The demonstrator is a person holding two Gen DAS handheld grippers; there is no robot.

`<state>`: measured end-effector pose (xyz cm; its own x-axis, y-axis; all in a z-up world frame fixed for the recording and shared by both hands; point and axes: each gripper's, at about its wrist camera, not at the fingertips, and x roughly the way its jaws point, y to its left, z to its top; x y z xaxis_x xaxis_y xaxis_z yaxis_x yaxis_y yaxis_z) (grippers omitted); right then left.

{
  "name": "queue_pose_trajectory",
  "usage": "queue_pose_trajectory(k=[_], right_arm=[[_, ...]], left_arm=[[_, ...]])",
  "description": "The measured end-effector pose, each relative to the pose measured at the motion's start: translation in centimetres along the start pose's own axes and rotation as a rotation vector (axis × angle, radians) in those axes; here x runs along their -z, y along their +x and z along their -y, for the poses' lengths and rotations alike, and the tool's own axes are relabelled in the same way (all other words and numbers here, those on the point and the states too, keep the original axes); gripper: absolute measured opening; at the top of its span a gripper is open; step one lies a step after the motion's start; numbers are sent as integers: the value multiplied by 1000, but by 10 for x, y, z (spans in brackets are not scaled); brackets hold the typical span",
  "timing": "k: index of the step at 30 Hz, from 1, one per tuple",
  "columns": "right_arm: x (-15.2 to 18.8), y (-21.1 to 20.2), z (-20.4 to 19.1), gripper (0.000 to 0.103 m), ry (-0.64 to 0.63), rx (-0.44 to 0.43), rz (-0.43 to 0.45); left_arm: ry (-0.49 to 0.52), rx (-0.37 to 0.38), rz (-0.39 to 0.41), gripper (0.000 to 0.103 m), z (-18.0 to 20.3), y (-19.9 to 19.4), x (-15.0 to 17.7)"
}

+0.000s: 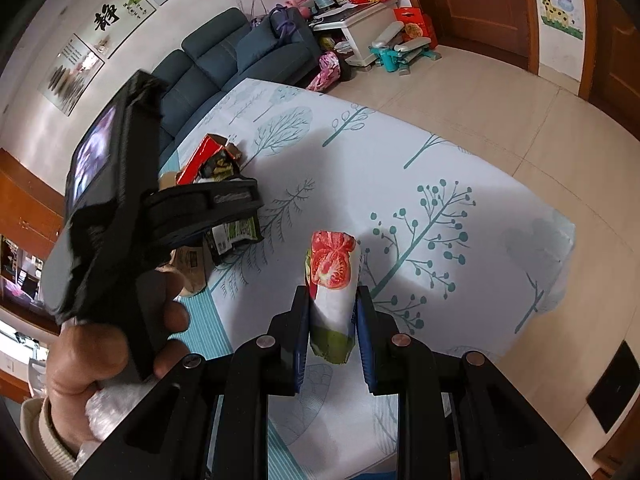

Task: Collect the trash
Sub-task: 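Grasp the black-and-green snack bag with the left gripper while the right gripper holds the red-and-white bag, then carry both snack bags over the black trash bin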

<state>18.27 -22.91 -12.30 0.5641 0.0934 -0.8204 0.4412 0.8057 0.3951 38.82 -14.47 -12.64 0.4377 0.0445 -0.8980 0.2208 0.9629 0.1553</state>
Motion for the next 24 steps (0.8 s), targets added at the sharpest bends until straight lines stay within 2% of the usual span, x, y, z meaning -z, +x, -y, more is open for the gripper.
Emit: queue_pose_trajectory(k=[4, 5, 9, 10, 13, 15, 19, 24], right_arm=[[1, 2, 2, 21, 6, -2, -4], [1, 3, 4, 21, 9, -3, -5], [4, 3, 8, 21, 18, -4, -6], [4, 3, 9, 21, 20, -6, -6], [4, 2, 8, 21, 21, -13, -2], [5, -1, 7, 21, 17, -21, 2], [10, -6, 3, 21, 7, -33, 6], [25, -21, -2, 21, -11, -57, 8]], left_arm=[[38, -57, -14, 56, 9, 9, -3], [39, -62, -6, 50, 9, 9, -4], [52, -84, -15, 40, 11, 8, -2], [54, -85, -16, 31, 10, 7, -1], [62, -76, -9, 24, 8, -2, 5], [59, -57, -9, 3, 4, -9, 11], [63, 8, -24, 3, -4, -28, 29], [106, 105, -5, 2, -21, -60, 59]])
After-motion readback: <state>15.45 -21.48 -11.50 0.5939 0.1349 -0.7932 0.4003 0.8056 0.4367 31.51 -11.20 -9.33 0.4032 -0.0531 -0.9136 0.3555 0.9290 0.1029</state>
